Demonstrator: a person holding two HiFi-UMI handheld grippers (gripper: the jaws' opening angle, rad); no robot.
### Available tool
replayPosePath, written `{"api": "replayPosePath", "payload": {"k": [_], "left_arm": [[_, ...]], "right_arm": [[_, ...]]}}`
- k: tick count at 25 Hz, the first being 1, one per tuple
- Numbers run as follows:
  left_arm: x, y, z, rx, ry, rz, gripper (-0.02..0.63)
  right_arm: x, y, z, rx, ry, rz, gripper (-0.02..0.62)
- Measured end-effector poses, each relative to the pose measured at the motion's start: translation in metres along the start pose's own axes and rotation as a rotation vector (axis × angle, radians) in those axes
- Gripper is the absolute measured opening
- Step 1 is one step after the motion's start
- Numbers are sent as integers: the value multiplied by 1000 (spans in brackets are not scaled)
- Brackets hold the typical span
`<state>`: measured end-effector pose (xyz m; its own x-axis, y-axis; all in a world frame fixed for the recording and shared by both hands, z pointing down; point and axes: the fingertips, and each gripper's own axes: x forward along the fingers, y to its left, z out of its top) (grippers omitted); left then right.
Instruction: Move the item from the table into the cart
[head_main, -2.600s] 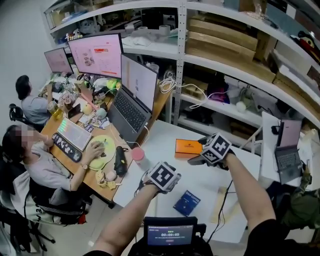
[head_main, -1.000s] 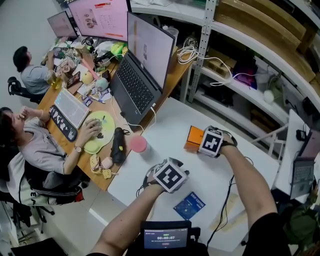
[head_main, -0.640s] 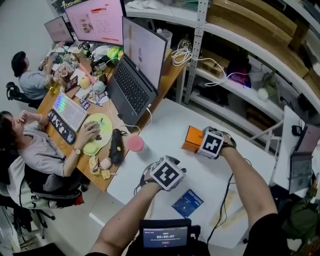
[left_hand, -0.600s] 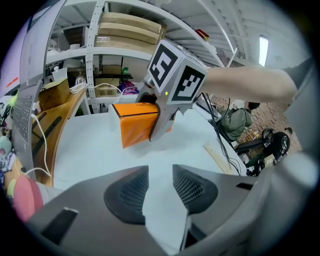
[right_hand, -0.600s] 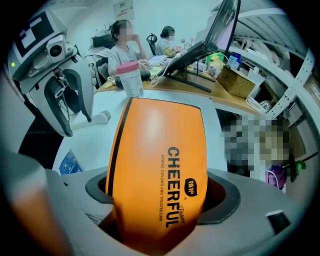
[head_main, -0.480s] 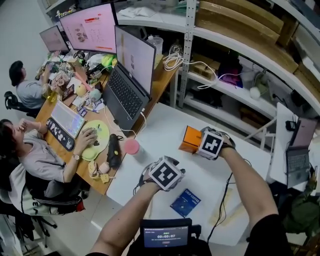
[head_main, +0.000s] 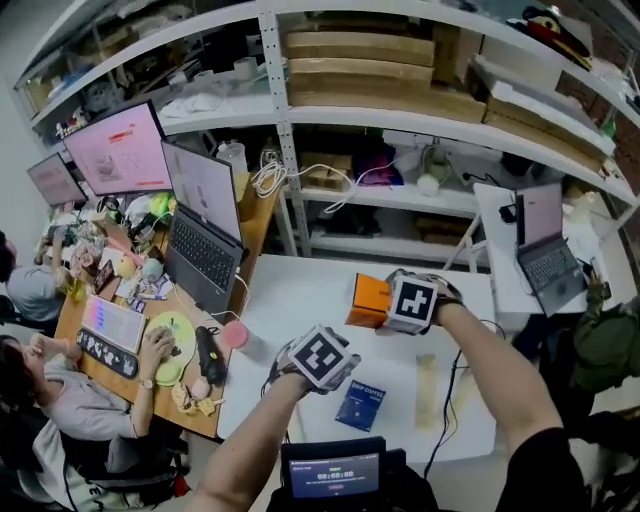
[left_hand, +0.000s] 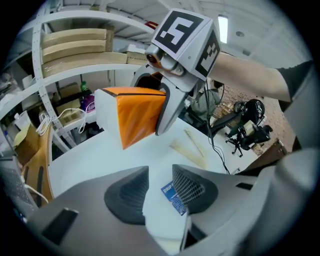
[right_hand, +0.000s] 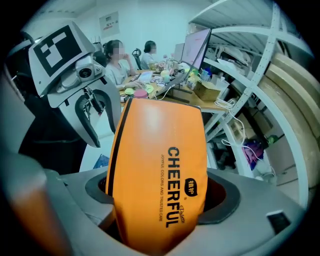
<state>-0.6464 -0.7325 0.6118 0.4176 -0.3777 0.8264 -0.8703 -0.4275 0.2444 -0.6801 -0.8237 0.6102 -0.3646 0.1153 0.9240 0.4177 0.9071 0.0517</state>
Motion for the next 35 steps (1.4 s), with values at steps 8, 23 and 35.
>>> {"api": "replayPosePath", "payload": {"k": [8,23,35], "left_arm": [[-14,-120,11,374,60,-151,146],[60,-509,-8,939,195,-491,129],[100,-924,-77,1370,262,-763,56]], "right_arm": [[-100,90,-66,258,30,-167,431],[-268,436,-340,811,121,-391,432],[-412,834,-523,1209,198,-571,432]]}}
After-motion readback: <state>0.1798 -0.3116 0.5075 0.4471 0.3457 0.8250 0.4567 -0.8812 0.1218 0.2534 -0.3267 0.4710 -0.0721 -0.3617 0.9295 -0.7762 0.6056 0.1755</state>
